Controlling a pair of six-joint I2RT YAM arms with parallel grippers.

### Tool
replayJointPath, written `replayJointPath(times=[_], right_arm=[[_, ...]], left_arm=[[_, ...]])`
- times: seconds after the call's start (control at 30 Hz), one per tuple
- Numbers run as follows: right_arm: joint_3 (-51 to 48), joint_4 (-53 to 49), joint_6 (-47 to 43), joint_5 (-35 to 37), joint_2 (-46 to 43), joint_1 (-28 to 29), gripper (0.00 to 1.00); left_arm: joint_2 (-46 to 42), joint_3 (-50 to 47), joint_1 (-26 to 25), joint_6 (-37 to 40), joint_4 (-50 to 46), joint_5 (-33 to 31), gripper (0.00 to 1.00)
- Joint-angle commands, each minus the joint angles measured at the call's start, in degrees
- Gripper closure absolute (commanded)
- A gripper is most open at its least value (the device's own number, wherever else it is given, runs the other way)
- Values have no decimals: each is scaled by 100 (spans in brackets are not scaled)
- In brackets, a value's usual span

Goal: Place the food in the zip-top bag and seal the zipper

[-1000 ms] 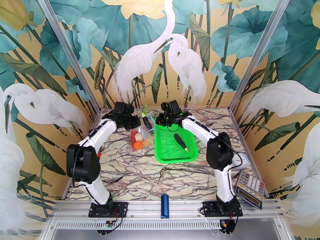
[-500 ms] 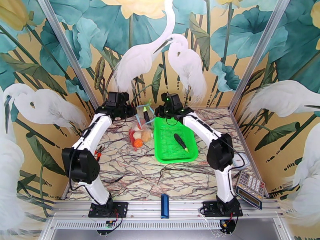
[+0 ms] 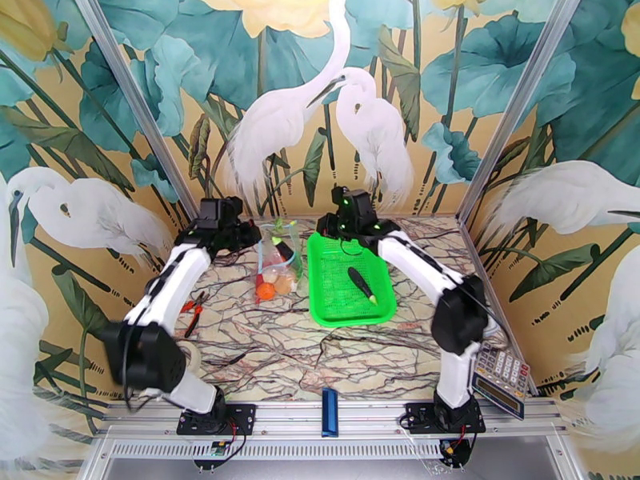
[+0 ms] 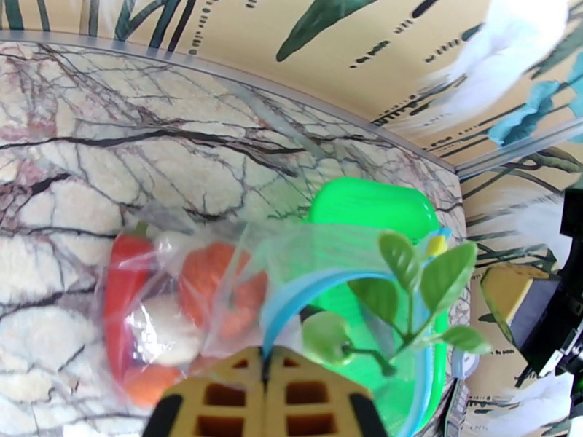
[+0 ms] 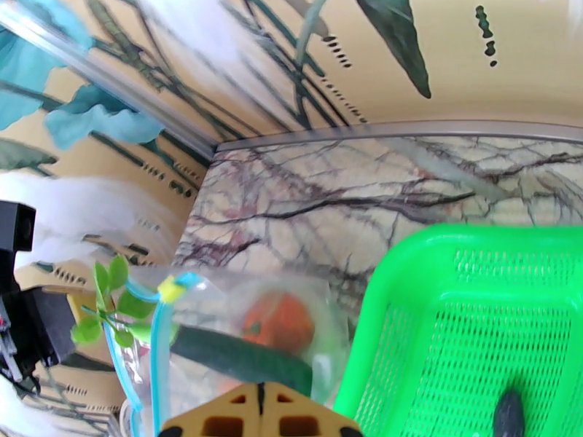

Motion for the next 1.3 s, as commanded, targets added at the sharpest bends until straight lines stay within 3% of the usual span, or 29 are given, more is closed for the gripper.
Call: replayJointPath(times=[0.0, 0.03, 0.13, 0.33, 0.63, 1.07, 1.27], right_arm=[[494, -271, 2, -229, 188, 25, 100], [477, -260, 26, -292, 172, 22, 99], [220, -7, 174, -607, -18, 26, 77], [208, -46, 234, -898, -263, 100, 59], [988, -1196, -126, -738, 189, 218, 56], [1218, -1809, -504, -124, 427, 381, 57], [1270, -1922, -542, -198, 563, 405, 66]], left_arm=[[162, 488, 10, -12, -45, 263, 100], [170, 506, 10, 1, -50, 283, 100], [114, 491, 10, 33, -73, 270, 100], [78, 490, 10, 13, -128, 467, 100], [-17, 650, 6, -51, -162, 684, 100], [-116, 624, 2, -16, -242, 787, 100], [-147, 542, 1, -28, -224, 824, 100]])
